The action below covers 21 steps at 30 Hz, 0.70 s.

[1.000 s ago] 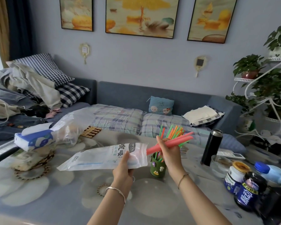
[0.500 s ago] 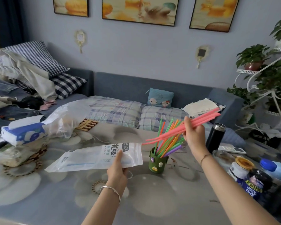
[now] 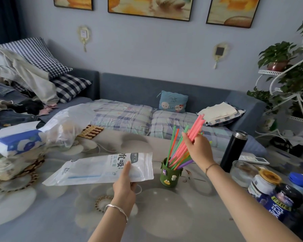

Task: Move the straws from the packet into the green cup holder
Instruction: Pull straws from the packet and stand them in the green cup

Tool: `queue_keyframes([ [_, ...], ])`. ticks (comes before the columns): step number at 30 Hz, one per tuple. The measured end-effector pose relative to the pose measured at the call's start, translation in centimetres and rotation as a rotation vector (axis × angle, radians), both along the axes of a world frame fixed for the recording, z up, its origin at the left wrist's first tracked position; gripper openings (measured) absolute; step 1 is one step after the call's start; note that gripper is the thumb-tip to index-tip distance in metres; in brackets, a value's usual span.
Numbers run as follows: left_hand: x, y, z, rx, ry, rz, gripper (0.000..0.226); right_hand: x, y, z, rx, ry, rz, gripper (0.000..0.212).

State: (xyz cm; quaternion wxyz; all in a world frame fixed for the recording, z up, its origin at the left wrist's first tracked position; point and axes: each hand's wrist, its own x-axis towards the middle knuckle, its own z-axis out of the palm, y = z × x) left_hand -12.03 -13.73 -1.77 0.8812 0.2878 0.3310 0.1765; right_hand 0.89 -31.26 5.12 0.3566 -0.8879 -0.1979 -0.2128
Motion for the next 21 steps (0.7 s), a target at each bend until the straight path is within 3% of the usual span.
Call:
queue_keyframes([
  [7,0.0,0.7,-0.6,-0.001,-0.034,0.024,0.013,1.1,2.2,-2.3,-0.198,0.130,-0.039,0.051],
  [10,-0.2,0.9,-0.5,-0.009,-0.040,0.032,0.011,1.6,2.7,-3.1,-0.178,0.188,-0.030,0.050],
  [16,-0.2,1.4,-0.8,-0.006,-0.040,0.047,0.010,1.9,3.2,-2.0,0.046,0.065,-0.025,0.051],
  [21,-0.2,1.2,-0.8,-0.015,-0.048,0.037,0.010,2.7,3.6,-2.3,-0.081,0.248,-0.048,0.044],
])
